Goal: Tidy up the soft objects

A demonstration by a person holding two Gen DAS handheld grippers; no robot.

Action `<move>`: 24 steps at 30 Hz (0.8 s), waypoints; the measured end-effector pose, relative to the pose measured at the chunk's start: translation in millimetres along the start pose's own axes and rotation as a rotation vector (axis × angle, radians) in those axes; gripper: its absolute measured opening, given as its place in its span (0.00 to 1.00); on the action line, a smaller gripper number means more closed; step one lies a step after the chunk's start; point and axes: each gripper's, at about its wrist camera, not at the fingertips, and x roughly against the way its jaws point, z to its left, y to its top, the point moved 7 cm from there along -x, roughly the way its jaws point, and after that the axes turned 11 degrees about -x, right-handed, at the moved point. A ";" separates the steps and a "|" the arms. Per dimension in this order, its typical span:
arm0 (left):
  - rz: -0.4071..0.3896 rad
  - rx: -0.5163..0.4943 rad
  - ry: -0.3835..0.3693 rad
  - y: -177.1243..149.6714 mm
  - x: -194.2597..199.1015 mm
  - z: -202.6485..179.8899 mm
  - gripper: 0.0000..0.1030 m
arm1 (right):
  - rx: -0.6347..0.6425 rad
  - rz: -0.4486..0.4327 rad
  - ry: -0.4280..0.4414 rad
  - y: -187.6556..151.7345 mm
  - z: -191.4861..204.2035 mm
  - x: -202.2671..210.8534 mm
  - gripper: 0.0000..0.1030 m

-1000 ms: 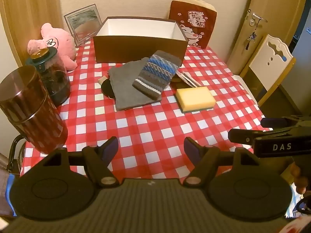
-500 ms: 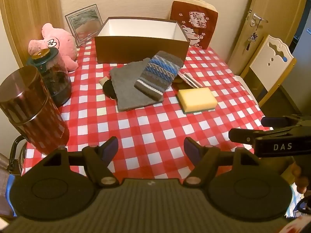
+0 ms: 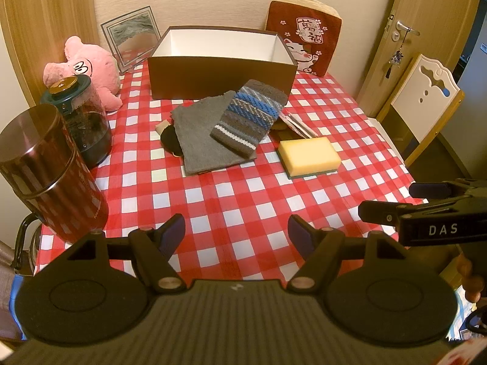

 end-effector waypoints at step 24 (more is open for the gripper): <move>0.002 0.001 0.000 0.0 -0.2 -0.1 0.71 | 0.002 0.000 -0.001 1.0 1.6 -1.1 1.00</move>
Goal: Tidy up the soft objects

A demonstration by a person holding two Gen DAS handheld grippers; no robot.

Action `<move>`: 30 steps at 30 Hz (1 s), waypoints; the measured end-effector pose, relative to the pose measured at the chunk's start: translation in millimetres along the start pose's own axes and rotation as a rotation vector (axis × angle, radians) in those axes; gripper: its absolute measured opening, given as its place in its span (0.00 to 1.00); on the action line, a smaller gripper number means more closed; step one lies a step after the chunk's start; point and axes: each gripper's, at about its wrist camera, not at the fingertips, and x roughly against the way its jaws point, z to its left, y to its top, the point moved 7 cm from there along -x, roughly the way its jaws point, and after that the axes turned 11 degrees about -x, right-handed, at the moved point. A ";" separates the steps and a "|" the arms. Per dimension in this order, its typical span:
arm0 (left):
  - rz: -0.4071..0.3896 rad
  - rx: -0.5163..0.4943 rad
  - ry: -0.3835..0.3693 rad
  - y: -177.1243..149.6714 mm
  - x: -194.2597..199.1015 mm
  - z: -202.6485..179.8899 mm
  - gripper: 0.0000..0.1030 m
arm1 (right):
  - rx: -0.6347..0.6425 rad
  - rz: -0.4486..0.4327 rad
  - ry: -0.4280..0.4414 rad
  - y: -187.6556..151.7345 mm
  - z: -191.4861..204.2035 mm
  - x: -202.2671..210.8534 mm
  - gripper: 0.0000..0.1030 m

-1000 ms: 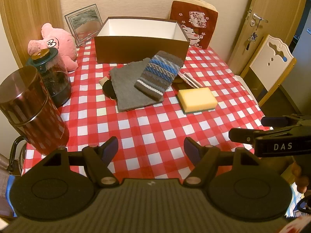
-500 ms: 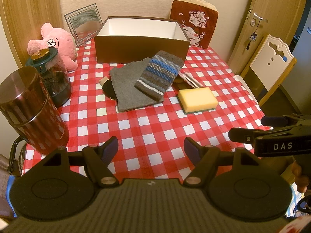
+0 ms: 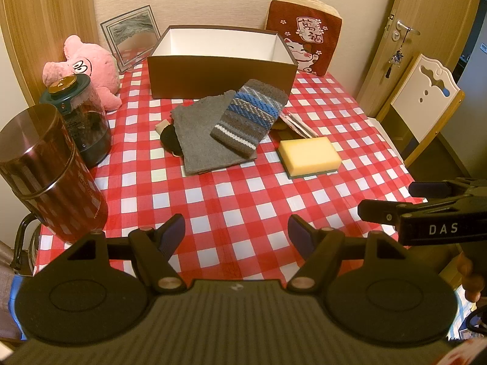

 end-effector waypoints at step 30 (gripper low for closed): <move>0.001 0.001 -0.001 0.1 -0.2 0.3 0.71 | 0.000 0.001 -0.001 0.9 0.4 -4.1 1.00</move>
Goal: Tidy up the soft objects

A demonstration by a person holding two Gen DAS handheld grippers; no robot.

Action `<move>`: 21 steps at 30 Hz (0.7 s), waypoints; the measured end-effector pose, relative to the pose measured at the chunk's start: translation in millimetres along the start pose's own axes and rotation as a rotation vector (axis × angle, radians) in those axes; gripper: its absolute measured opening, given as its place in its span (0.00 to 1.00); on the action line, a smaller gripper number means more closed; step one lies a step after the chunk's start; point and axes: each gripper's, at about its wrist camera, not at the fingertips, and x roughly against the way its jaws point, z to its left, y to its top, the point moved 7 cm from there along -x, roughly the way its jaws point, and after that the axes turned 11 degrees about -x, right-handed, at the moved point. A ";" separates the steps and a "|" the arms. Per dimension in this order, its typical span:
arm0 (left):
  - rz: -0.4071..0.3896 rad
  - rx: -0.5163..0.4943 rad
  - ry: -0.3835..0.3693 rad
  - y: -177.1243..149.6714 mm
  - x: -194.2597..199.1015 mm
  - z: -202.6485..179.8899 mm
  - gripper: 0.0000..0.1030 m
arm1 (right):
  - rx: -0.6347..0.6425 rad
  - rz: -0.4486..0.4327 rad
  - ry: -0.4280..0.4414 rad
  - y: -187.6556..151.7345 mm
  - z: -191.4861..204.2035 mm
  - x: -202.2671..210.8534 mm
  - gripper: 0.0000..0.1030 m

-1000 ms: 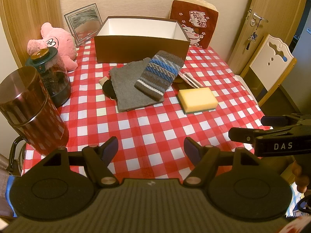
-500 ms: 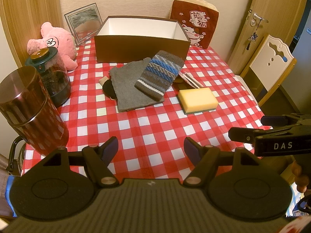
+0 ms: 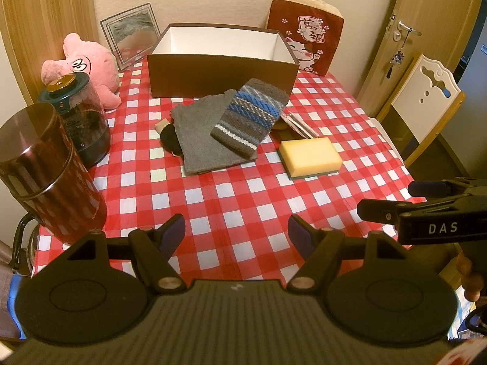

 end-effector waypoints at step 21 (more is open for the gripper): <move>0.009 -0.002 -0.004 7.3 -23.4 2.3 0.71 | -0.004 0.002 0.002 8.5 -5.6 -11.9 1.00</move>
